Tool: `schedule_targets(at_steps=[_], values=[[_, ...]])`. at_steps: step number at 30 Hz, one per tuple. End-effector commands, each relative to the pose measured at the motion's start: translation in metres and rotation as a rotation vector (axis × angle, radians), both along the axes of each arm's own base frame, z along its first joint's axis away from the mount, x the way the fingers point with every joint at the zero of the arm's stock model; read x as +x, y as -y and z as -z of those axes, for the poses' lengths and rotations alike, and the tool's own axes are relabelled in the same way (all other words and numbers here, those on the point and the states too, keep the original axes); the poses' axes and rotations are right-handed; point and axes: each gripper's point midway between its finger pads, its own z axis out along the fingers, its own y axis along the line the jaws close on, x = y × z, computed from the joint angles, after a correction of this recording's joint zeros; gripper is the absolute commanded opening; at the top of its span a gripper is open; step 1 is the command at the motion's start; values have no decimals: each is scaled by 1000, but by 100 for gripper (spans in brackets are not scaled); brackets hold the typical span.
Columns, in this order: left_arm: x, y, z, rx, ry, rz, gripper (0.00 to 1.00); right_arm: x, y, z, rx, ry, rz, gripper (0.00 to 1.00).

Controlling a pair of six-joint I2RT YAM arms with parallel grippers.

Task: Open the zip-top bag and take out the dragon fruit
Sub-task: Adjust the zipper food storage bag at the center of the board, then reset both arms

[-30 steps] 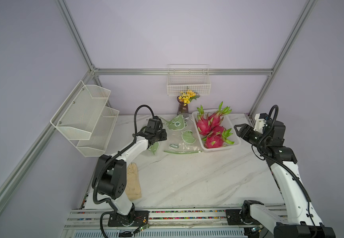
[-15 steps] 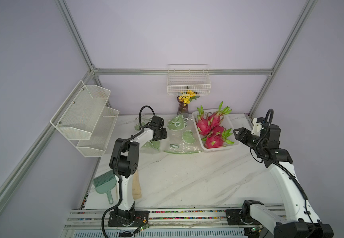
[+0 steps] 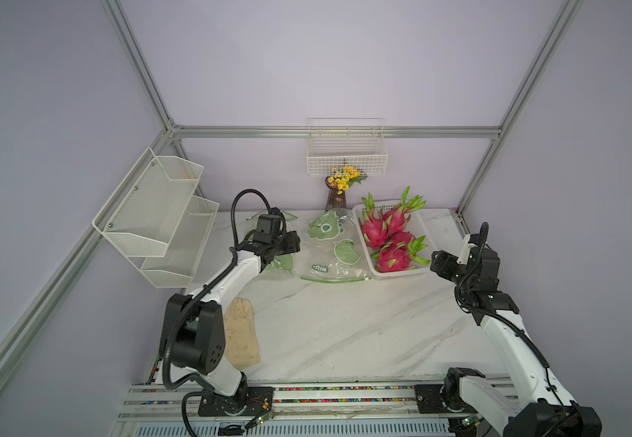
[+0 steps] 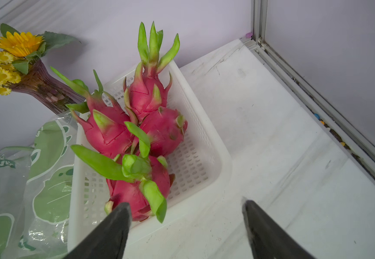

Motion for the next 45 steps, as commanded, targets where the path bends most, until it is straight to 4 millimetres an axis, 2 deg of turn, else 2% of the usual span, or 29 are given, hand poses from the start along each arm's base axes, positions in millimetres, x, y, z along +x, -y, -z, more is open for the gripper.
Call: schedule_targets(at_steps=[1,5,8,9,10,14,18,20,24,28,31,40,45], values=[[-13,-26,-38,81,186,-74,70,-2,-1,-11,-62,96,-38,83],[-47,-67,-30,157,233,-235,78,-15,-17,4,-68,97,-134,84],[-69,-88,-17,199,256,-315,82,-23,-21,21,-70,114,-156,89],[-75,-95,-14,210,263,-345,83,-24,-24,24,-72,133,-169,96],[-80,-101,-11,218,270,-369,86,-24,-25,29,-74,143,-174,97],[-107,-134,5,295,301,-520,99,-17,-23,45,-103,166,-180,97],[-132,-154,18,350,302,-605,100,-4,-23,60,-154,181,-207,97],[-137,-160,22,367,341,-627,100,4,-23,68,-163,184,-218,97],[-136,-164,16,417,417,-625,100,21,-26,86,-164,208,-245,97],[-134,-170,24,512,464,-625,100,35,-31,89,-189,241,-290,97],[-131,-172,29,507,511,-629,100,47,-28,95,-198,226,-282,97],[-102,-164,41,486,559,-543,100,70,-30,98,-199,259,-303,97],[-86,-157,45,504,570,-477,100,76,-34,110,-175,270,-324,97]])
